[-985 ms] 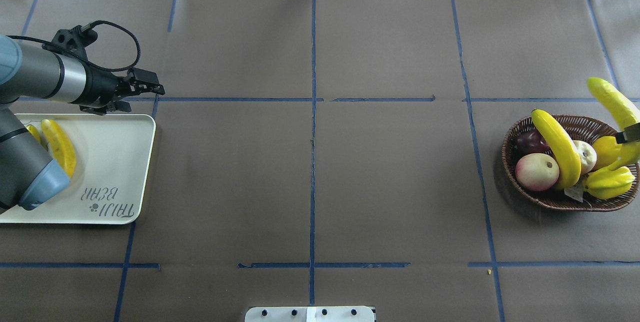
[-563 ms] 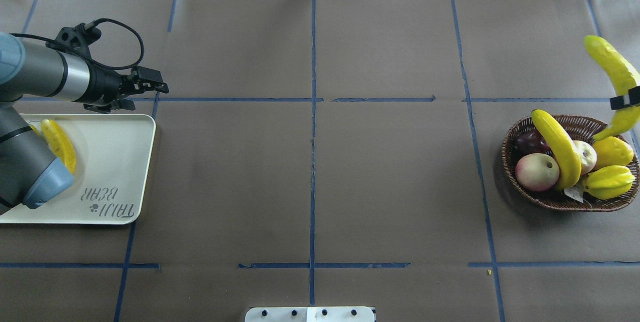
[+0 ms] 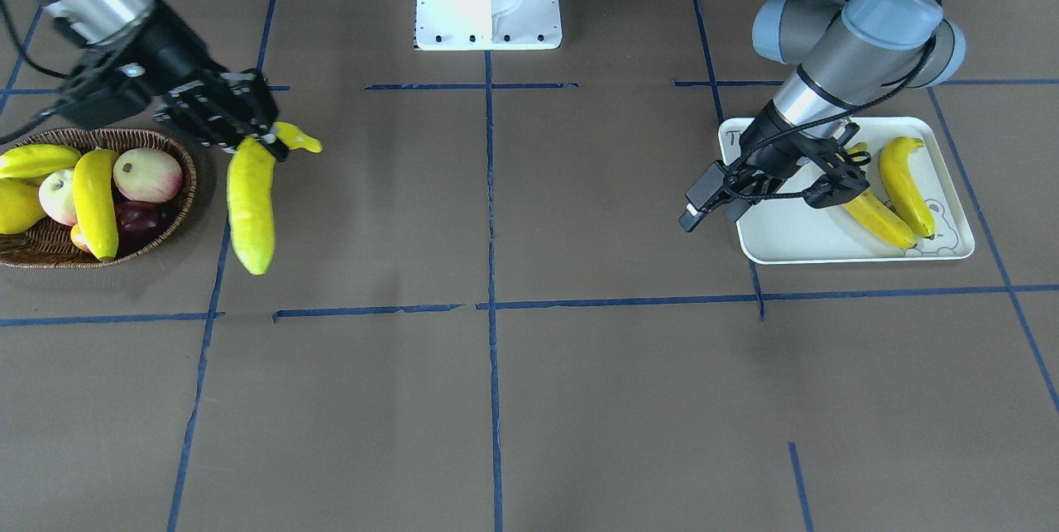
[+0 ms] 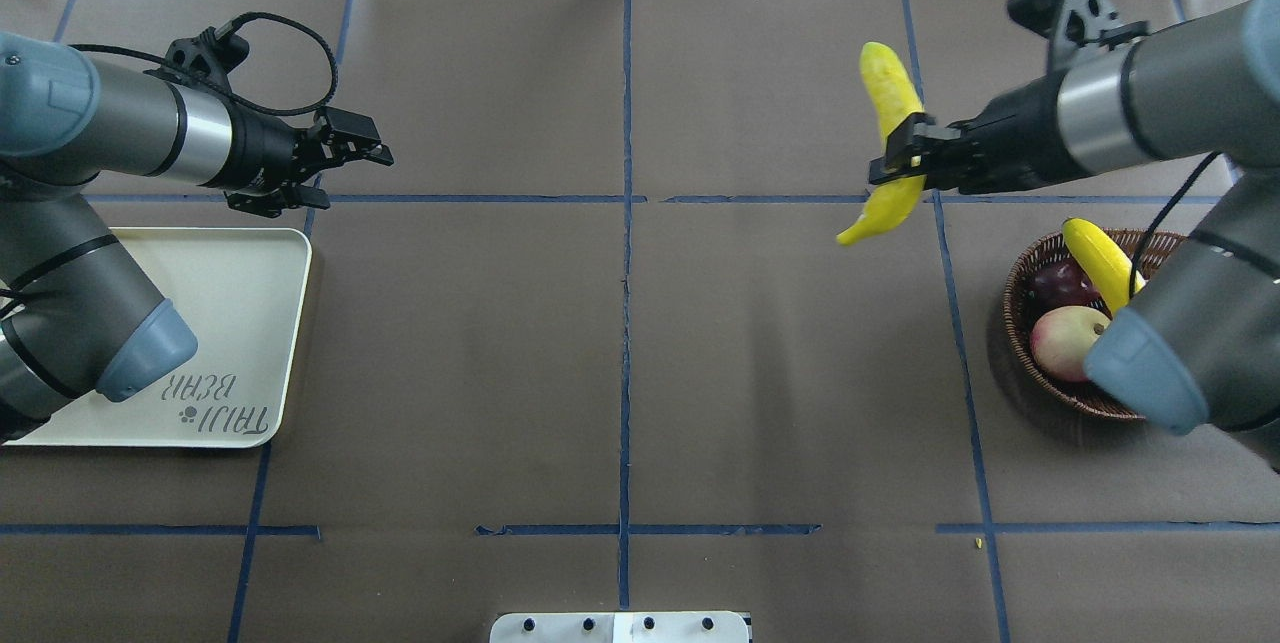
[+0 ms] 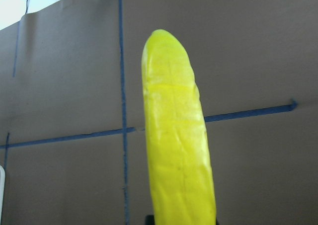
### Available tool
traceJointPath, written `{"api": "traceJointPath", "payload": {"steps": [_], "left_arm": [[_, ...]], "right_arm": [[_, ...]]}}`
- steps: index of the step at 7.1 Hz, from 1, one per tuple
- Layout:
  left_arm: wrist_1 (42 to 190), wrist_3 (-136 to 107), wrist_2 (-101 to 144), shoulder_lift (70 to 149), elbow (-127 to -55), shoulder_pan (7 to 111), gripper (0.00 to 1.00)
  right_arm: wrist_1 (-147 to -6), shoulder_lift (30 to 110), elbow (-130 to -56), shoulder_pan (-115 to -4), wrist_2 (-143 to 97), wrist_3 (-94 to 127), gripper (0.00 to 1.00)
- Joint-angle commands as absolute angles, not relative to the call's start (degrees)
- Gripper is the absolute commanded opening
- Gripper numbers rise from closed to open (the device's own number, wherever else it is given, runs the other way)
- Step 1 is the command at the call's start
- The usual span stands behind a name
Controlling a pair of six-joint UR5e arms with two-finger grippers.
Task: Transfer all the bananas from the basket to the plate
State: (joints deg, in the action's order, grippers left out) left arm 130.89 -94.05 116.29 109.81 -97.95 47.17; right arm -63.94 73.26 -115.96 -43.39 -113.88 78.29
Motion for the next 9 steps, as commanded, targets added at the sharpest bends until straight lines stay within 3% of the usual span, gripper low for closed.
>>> {"api": "traceJointPath", "payload": {"steps": [1, 6, 9], "left_arm": [[131.13, -102.53, 116.37, 115.64, -98.35, 45.36, 1.0], [133.5, -106.16, 115.32, 126.63, -97.66, 36.57, 0.99], [133.51, -106.35, 107.94, 127.97, -97.3, 31.12, 0.99]], "right_arm": [[-63.9, 68.74, -116.8, -28.36, -96.22, 84.62, 0.01], [-63.9, 66.98, -116.63, -18.82, -87.81, 85.17, 0.02], [-63.98, 65.83, -116.54, -17.58, -86.31, 85.17, 0.02]]}}
